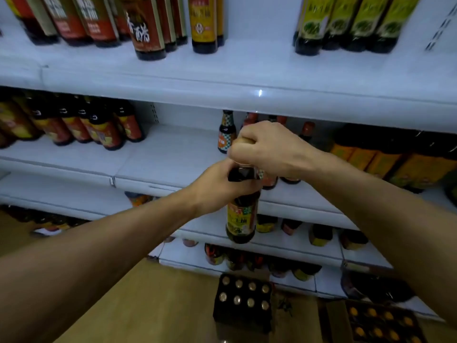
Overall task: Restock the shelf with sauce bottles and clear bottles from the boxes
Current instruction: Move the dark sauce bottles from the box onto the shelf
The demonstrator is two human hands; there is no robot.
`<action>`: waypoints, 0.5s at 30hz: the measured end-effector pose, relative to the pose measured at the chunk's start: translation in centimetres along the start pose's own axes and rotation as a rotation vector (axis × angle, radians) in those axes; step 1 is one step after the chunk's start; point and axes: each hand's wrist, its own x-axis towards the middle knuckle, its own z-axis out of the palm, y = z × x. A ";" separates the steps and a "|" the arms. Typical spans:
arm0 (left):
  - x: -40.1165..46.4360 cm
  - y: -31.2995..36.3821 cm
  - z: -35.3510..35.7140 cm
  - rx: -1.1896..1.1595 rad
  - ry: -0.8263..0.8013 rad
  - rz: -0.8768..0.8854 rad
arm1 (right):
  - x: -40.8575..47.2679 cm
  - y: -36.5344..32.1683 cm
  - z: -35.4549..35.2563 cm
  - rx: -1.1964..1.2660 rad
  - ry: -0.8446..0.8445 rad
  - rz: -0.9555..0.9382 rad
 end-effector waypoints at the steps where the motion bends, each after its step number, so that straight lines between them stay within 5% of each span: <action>1: 0.2 1.1 -0.2 -0.029 0.006 0.019 | 0.0 -0.5 -1.1 0.001 0.021 -0.006; 15: 3.2 13.7 -4.7 0.006 0.096 0.257 | -0.4 -7.0 -12.5 0.151 0.364 -0.079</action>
